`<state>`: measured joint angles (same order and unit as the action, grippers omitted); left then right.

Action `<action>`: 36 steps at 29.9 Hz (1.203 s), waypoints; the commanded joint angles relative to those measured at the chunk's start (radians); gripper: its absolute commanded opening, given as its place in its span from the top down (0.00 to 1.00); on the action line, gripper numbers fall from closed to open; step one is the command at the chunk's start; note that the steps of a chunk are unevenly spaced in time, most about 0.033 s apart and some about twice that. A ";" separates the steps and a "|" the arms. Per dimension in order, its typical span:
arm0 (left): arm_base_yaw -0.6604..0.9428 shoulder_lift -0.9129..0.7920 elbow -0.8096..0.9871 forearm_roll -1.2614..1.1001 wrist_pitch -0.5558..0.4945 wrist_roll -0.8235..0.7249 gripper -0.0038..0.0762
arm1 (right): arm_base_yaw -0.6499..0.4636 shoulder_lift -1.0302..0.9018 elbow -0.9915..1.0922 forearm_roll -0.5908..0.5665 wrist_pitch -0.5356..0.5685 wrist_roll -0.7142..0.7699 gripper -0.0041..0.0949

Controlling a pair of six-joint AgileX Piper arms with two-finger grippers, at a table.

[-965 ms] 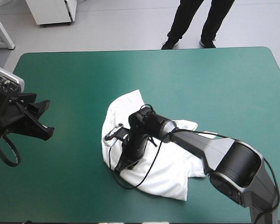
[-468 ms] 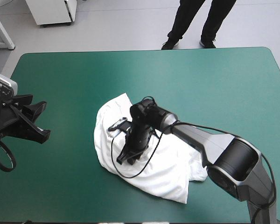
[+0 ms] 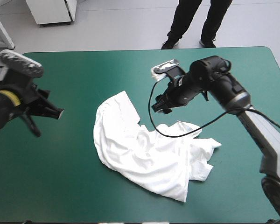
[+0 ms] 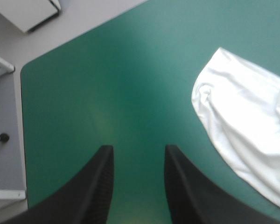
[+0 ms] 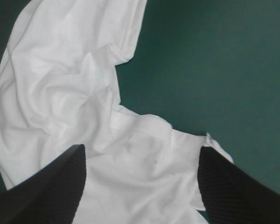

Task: Fold the cloth

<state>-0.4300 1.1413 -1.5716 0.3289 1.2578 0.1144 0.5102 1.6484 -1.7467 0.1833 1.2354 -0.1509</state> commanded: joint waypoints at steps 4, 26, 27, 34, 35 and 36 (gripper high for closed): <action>-0.005 0.306 -0.061 0.050 -0.016 -0.011 0.48 | -0.027 -0.180 -0.011 -0.183 0.014 0.065 0.30; 0.260 0.924 -0.410 -0.500 -0.080 0.182 0.43 | -0.027 -0.327 0.342 -0.301 -0.051 0.106 0.30; 0.253 0.934 -0.410 -0.491 -0.078 0.184 0.43 | -0.027 -0.327 0.342 -0.299 -0.051 0.106 0.30; 0.218 0.972 -0.410 -0.482 -0.080 0.188 0.43 | -0.027 -0.327 0.342 -0.274 -0.051 0.106 0.30; 0.212 0.977 -0.410 -0.480 -0.080 0.188 0.43 | -0.027 -0.327 0.342 -0.274 -0.051 0.106 0.30; 0.212 0.984 -0.410 -0.480 -0.080 0.188 0.43 | -0.027 -0.327 0.342 -0.272 -0.051 0.106 0.30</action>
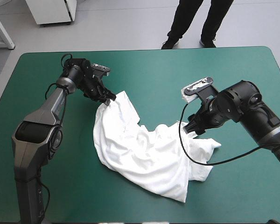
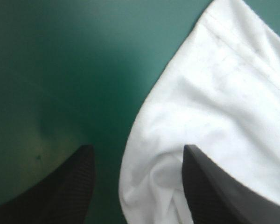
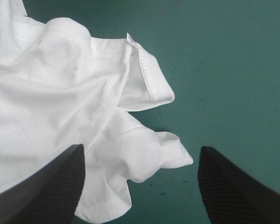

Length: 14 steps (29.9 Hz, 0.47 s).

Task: Fold the cloth

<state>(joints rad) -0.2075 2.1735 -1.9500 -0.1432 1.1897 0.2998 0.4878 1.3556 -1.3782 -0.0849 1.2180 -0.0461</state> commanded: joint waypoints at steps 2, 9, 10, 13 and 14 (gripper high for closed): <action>-0.020 -0.029 -0.032 -0.003 -0.010 0.003 0.43 | -0.005 -0.035 -0.026 0.001 -0.033 0.001 0.30; -0.063 0.041 -0.032 -0.012 0.016 0.003 0.51 | -0.005 -0.041 -0.026 -0.017 -0.008 -0.002 0.38; -0.070 0.045 -0.032 -0.021 0.021 0.003 0.56 | -0.005 -0.041 -0.026 -0.020 0.000 -0.002 0.39; -0.081 0.068 -0.032 -0.066 0.037 0.021 0.73 | -0.005 -0.044 -0.018 -0.040 0.021 0.003 0.39; -0.086 0.077 -0.030 -0.070 0.043 0.032 0.79 | -0.005 -0.051 -0.006 -0.057 0.023 0.007 0.39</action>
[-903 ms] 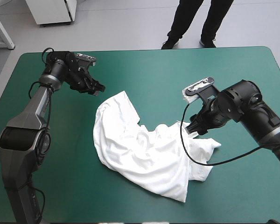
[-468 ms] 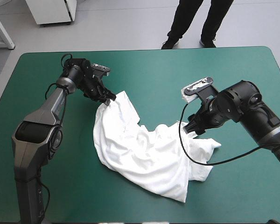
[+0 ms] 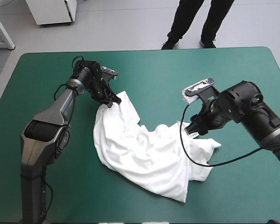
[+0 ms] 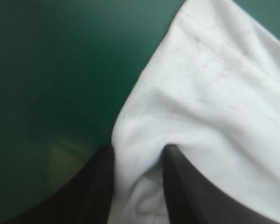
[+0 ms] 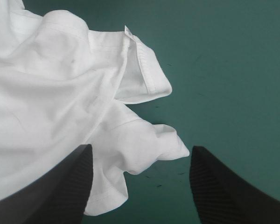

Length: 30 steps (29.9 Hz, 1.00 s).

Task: Fold the cloth

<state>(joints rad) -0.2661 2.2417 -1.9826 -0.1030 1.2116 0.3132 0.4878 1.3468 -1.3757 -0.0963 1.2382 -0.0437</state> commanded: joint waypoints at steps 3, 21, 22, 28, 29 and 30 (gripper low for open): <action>-0.030 0.018 0.003 -0.115 0.023 0.023 0.94 | -0.005 -0.062 0.038 -0.106 0.010 0.044 0.39; -0.030 0.016 0.001 -0.170 0.070 0.057 0.98 | -0.184 0.064 0.162 0.015 -0.048 0.022 0.39; -0.030 0.016 0.001 -0.175 0.070 0.063 0.98 | -0.184 0.081 0.162 0.018 -0.056 0.022 0.39; -0.030 0.016 0.001 -0.192 0.070 0.079 0.98 | -0.184 0.213 0.162 0.021 -0.101 0.017 0.39; -0.030 0.016 0.001 -0.192 0.070 0.079 0.98 | -0.184 0.230 0.162 0.021 -0.111 0.013 0.39; -0.030 0.016 0.001 -0.192 0.070 0.081 0.98 | -0.184 0.248 0.162 0.021 -0.116 0.013 0.39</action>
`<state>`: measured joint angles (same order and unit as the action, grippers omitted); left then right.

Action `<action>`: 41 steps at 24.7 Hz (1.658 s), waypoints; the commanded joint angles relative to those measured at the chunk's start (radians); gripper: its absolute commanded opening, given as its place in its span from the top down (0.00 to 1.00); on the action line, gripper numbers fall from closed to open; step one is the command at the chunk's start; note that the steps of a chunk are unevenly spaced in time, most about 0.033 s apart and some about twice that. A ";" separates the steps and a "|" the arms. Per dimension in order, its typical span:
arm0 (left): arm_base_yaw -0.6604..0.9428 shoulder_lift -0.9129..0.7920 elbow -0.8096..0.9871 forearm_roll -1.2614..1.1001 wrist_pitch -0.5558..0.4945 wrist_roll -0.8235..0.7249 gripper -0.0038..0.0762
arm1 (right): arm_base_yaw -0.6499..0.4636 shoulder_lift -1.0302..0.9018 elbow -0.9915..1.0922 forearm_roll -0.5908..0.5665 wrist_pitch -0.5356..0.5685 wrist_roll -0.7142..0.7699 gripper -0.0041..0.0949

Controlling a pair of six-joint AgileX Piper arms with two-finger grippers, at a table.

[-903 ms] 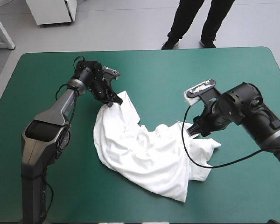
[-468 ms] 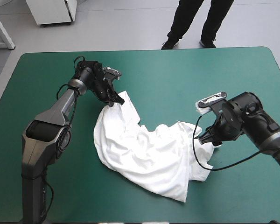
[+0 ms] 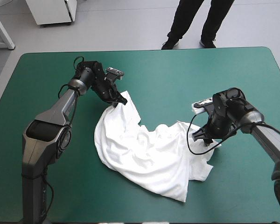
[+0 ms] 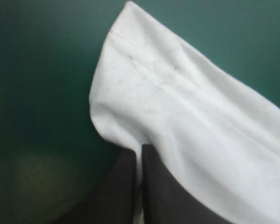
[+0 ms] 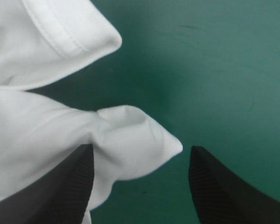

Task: Fold the cloth

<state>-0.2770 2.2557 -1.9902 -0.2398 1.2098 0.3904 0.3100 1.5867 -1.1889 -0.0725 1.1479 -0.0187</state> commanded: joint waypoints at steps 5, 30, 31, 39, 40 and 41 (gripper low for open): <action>-0.019 0.002 0.009 -0.057 0.072 0.022 0.98 | -0.011 0.088 -0.025 0.028 -0.029 -0.012 0.43; -0.019 -0.625 -0.093 0.129 0.074 -0.049 0.98 | -0.034 -0.239 -0.504 -0.010 0.101 -0.026 0.97; -0.019 -0.685 -0.093 0.144 0.066 -0.049 0.98 | -0.034 -0.265 -0.541 -0.017 0.101 -0.024 0.97; -0.019 -1.203 -0.093 0.440 -0.293 -0.126 0.98 | -0.034 -0.475 -0.857 -0.251 0.091 0.019 0.97; -0.019 -1.250 -0.091 0.454 -0.309 -0.130 0.98 | -0.034 -0.492 -0.891 -0.256 0.079 0.025 0.97; -0.019 -1.293 -0.091 0.461 -0.318 -0.130 0.98 | -0.034 -0.506 -0.933 -0.250 0.061 0.025 0.97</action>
<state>-0.2908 1.0837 -2.0590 0.1629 1.0256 0.2839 0.2850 1.1405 -2.0116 -0.2669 1.2498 -0.0086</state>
